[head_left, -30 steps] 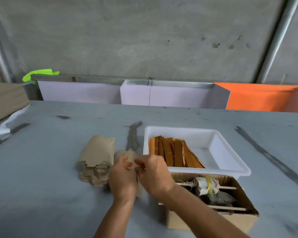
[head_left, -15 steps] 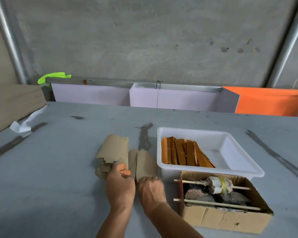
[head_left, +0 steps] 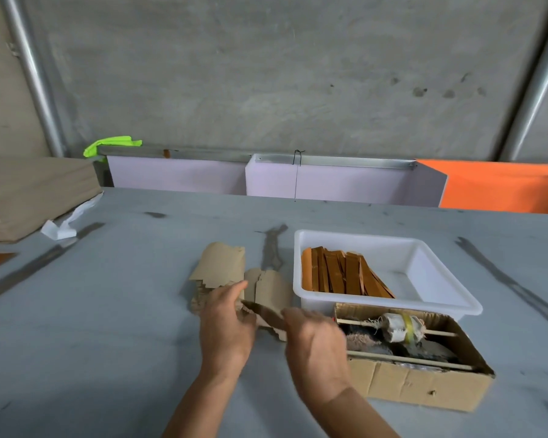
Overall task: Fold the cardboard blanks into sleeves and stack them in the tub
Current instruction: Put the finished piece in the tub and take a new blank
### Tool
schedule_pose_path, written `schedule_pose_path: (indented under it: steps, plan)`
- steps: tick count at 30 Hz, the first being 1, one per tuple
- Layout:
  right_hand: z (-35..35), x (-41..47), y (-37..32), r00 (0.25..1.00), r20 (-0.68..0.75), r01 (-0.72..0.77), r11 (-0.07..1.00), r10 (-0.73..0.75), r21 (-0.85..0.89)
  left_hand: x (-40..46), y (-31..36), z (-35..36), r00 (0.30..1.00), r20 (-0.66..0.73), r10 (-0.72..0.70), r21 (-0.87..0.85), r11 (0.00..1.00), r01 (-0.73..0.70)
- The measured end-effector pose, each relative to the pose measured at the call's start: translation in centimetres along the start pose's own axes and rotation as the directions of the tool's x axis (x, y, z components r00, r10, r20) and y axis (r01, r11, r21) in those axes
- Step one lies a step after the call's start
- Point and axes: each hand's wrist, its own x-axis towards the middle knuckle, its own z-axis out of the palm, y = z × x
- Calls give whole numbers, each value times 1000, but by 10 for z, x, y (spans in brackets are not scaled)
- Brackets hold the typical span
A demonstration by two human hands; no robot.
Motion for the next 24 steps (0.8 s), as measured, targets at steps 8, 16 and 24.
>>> schedule_pose_path:
  steps: [8,16,24]
  plan:
    - [-48,-41,58,853,252,-491,540,458,683,-26,21,-2,926,376,39,-249,967,61]
    - [-84,-79,96,874,99,-346,466,477,814,-67,55,21,873,423,243,-265,954,-137]
    - [-97,-130,137,982,-146,-78,966,117,247,-121,39,49,539,164,826,51,538,-841]
